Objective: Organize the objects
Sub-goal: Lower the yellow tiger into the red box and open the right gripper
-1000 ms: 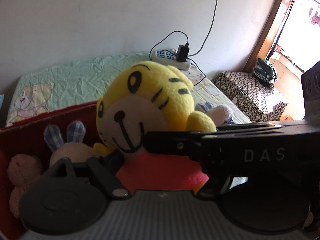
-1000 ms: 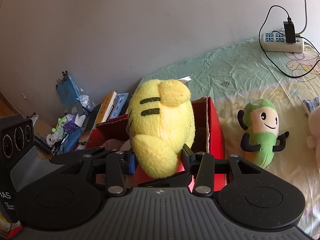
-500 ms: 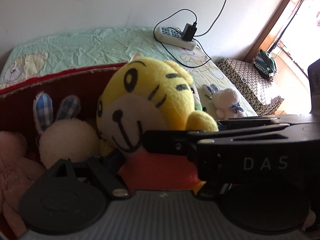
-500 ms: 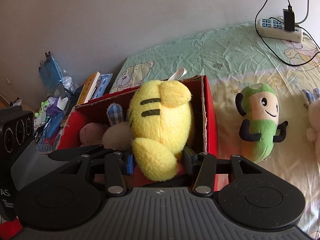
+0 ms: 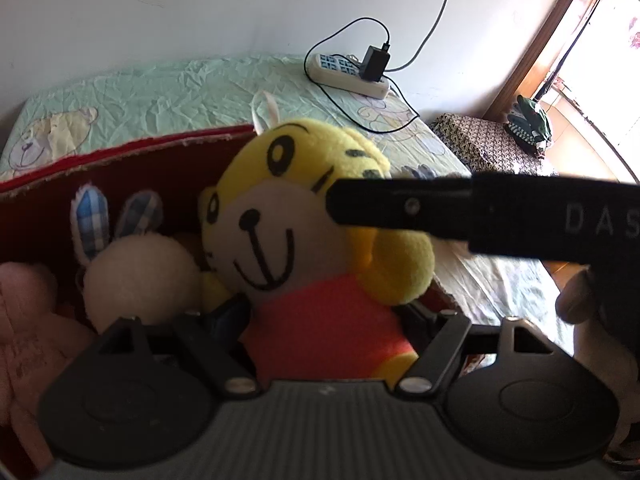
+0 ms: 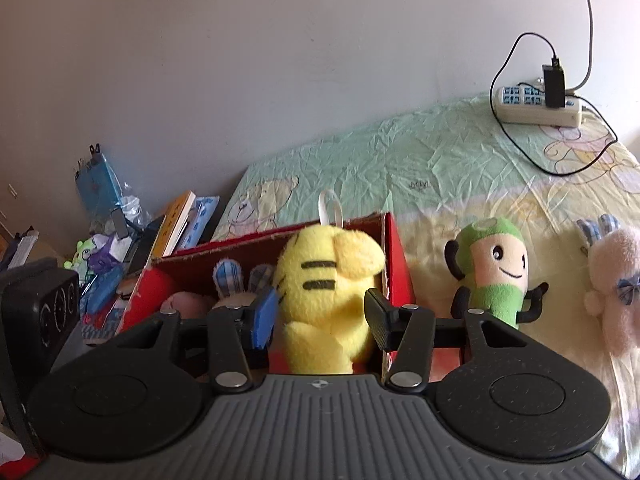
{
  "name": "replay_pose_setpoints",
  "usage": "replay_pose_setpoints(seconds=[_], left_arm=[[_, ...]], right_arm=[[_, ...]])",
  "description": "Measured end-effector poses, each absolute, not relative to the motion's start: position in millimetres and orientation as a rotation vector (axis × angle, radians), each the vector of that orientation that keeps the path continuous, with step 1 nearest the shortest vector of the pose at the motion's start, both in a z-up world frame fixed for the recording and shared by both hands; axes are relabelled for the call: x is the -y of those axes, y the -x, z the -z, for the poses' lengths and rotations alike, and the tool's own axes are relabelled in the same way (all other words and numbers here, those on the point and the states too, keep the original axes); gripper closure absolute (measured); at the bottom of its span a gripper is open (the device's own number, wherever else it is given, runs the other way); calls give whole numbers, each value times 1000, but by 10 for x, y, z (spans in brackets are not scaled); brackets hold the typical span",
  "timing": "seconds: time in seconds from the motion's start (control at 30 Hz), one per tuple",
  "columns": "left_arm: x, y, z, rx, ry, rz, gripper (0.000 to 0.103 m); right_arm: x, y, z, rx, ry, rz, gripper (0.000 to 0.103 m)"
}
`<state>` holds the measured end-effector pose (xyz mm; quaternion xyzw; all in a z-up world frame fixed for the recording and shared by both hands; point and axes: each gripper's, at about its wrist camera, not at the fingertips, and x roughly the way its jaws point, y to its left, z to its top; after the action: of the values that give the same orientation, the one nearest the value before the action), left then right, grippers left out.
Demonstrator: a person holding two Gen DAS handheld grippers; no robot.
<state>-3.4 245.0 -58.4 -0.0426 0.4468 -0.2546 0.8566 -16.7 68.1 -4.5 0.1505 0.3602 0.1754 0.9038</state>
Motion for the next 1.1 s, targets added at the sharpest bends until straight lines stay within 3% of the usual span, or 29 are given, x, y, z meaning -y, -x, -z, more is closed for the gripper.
replay_pose_setpoints(seconds=[0.1, 0.4, 1.1], left_arm=[[-2452, 100, 531, -915, 84, 543, 26], [-2399, 45, 600, -951, 93, 524, 26], [-2256, 13, 629, -1000, 40, 449, 19]], right_arm=[[-684, 157, 37, -730, -316, -375, 68], [-778, 71, 185, -742, -262, -356, 74], [-636, 189, 270, -725, -342, -357, 70]])
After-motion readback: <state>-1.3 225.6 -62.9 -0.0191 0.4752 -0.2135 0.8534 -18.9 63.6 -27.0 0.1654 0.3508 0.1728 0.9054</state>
